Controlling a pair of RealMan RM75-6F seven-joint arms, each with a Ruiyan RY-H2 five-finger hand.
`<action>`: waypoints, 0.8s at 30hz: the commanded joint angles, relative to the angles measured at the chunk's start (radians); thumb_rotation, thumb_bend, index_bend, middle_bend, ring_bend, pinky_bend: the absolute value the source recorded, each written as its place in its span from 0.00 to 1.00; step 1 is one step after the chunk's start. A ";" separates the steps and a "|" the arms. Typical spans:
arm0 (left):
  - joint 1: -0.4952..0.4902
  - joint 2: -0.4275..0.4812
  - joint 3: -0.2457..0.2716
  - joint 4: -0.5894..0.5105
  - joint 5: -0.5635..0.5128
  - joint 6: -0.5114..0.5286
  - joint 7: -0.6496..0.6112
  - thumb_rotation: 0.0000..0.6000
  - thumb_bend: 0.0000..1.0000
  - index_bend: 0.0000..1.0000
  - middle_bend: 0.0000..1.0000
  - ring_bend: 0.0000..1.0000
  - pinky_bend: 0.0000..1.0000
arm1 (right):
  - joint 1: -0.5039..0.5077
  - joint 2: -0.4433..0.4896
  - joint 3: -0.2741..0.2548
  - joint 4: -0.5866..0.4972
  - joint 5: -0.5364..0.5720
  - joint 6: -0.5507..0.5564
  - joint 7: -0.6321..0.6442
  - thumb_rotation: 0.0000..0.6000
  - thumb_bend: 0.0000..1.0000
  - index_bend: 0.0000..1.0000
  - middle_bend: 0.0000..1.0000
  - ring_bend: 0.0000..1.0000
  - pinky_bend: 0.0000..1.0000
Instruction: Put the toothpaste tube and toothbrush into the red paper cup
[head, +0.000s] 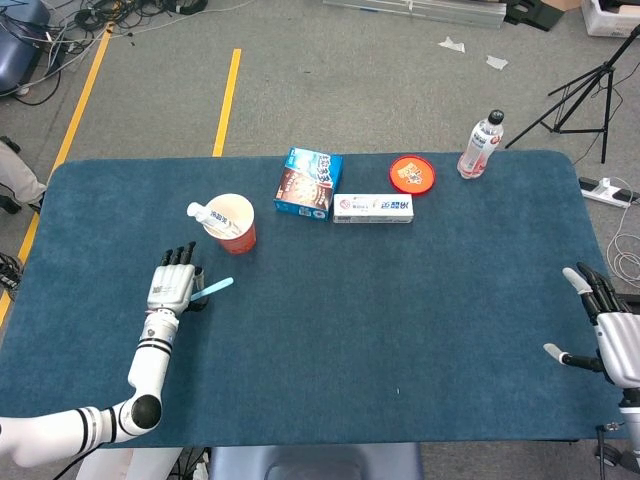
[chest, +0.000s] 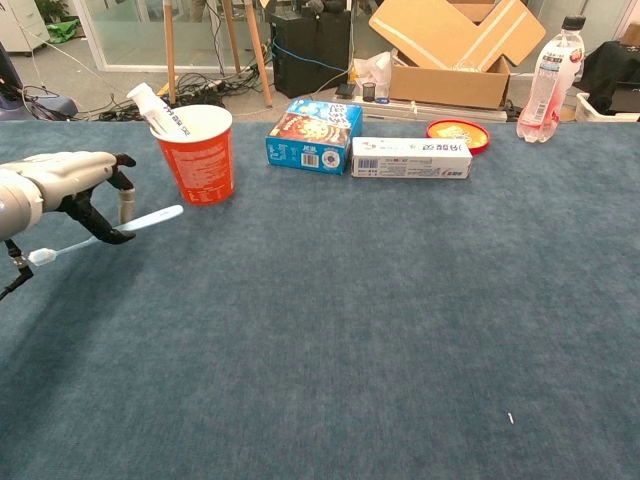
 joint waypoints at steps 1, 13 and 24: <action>0.009 0.025 -0.009 -0.034 0.013 0.026 -0.005 1.00 0.30 0.57 0.00 0.00 0.00 | 0.000 0.000 0.000 0.000 0.000 -0.001 -0.001 1.00 0.00 0.00 0.00 0.00 0.24; 0.008 0.112 -0.061 -0.170 0.018 0.133 0.035 1.00 0.30 0.58 0.00 0.00 0.00 | 0.000 -0.001 -0.003 -0.003 -0.007 0.002 -0.005 1.00 0.00 0.00 0.00 0.00 0.24; -0.012 0.134 -0.098 -0.196 0.017 0.178 0.056 1.00 0.31 0.58 0.00 0.00 0.00 | 0.000 0.002 -0.004 -0.005 -0.006 0.002 -0.004 1.00 0.00 0.00 0.00 0.00 0.24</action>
